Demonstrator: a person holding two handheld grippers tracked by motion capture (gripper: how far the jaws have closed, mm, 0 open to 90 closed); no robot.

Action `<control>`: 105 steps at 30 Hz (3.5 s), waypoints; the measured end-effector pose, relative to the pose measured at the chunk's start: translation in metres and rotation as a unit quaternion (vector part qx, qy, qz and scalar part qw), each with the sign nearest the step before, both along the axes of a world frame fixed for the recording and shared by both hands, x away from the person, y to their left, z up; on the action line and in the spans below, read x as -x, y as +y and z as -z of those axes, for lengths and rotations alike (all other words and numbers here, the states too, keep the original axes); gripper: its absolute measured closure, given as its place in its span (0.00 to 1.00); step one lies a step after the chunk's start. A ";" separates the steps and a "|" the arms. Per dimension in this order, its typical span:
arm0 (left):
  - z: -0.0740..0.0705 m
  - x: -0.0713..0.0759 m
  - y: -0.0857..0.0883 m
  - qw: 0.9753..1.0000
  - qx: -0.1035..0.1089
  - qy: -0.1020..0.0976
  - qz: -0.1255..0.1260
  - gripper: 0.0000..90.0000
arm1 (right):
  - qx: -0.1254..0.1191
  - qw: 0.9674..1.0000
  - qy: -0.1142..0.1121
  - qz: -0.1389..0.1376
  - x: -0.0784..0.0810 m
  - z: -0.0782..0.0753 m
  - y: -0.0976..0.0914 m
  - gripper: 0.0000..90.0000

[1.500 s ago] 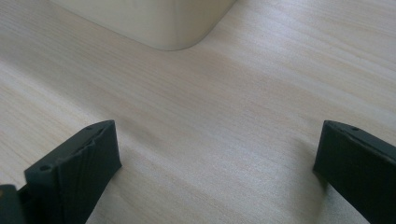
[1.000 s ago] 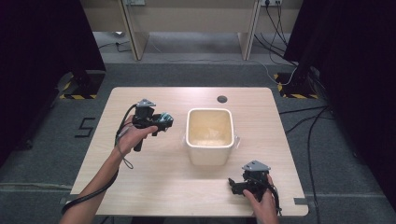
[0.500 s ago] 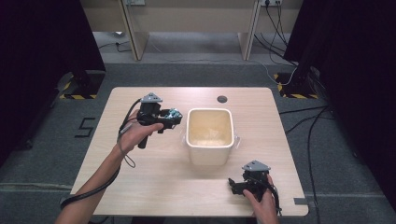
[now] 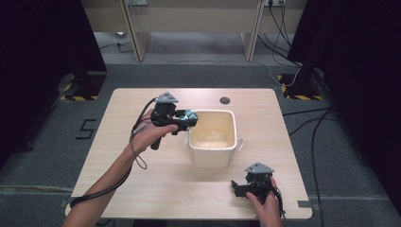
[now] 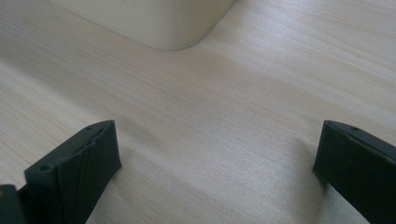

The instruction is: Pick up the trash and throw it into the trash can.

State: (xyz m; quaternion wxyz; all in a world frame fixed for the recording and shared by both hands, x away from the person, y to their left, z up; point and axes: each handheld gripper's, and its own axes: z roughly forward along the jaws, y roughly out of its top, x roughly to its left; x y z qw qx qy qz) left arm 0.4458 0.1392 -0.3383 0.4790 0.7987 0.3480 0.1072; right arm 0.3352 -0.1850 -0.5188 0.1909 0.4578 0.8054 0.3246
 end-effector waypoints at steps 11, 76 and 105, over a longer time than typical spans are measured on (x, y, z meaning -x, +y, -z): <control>0.006 -0.002 -0.021 1.000 -0.002 0.007 0.018 0.45 | 0.000 1.000 0.000 0.000 0.000 0.000 0.000 0.00; 0.023 0.000 -0.034 0.999 -0.014 0.026 0.028 0.17 | 0.000 1.000 0.000 -0.001 0.000 0.000 0.000 0.00; 0.039 0.014 0.030 1.000 0.013 0.014 -0.020 0.17 | 0.001 1.000 0.000 -0.001 0.000 0.000 0.000 0.00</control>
